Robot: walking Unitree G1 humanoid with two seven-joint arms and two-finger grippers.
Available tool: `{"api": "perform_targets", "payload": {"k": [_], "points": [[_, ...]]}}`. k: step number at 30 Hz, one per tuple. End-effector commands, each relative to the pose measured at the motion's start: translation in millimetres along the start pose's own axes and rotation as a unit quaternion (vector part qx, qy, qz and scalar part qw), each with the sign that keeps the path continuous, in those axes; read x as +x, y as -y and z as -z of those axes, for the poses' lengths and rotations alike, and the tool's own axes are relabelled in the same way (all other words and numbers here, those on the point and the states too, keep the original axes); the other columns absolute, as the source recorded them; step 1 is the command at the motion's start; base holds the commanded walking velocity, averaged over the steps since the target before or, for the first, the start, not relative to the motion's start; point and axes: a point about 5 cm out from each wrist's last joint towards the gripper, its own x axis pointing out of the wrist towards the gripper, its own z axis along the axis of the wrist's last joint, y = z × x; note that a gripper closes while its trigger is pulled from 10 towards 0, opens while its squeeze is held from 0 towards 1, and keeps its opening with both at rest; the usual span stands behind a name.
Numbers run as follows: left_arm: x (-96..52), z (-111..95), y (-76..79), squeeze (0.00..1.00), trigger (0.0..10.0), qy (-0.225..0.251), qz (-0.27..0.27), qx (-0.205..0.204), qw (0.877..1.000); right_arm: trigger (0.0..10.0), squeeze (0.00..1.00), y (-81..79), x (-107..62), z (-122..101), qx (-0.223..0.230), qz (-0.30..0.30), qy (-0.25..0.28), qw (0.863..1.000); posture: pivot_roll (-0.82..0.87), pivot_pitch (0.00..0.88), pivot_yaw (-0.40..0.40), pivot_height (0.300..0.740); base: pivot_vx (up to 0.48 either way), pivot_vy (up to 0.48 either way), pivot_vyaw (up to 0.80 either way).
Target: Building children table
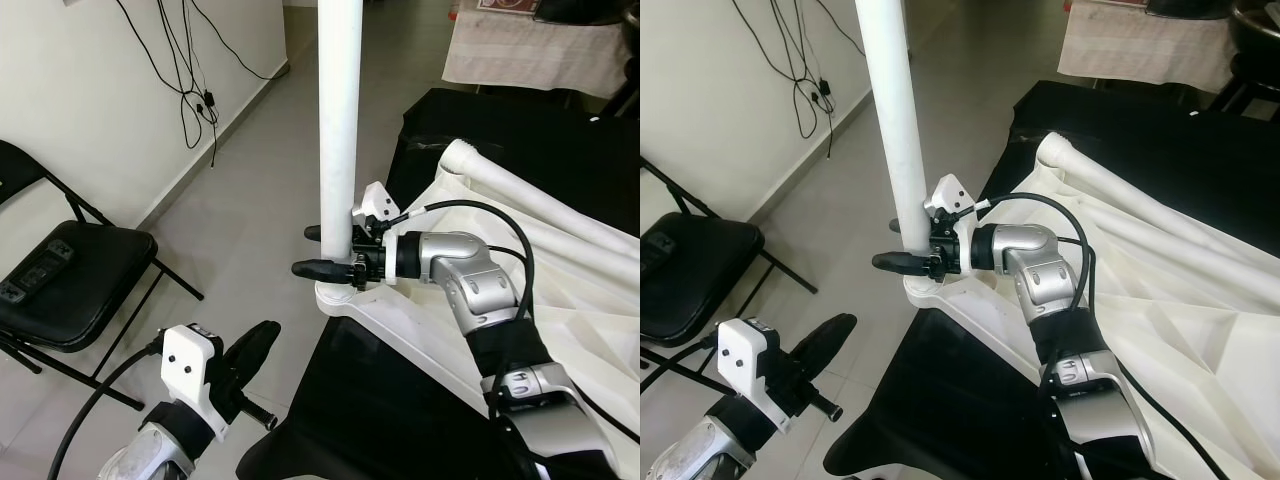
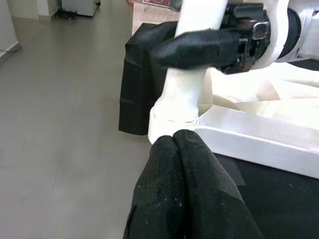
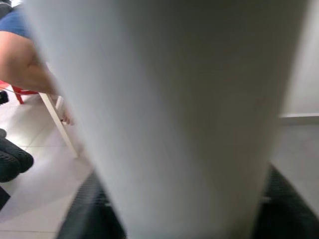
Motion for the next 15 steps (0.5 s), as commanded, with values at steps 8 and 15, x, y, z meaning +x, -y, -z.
{"api": "perform_targets", "payload": {"k": [8,15], "points": [[-1.0,-1,1.8,0.0,10.0,-0.001,-0.002,-0.001,1.0,0.0,0.0,-6.9,-8.4,10,0.013,-0.02,0.007,1.0,-0.04,0.185,0.017,0.74,0.0,0.0,0.0],[-0.8,-1,-1.5,0.0,10.0,0.001,-0.003,-0.001,1.0,0.0,0.0,-31.2,0.7,35,0.048,0.208,-0.027,0.977,-0.08,0.19,0.019,0.74,0.0,0.0,0.0]]}}
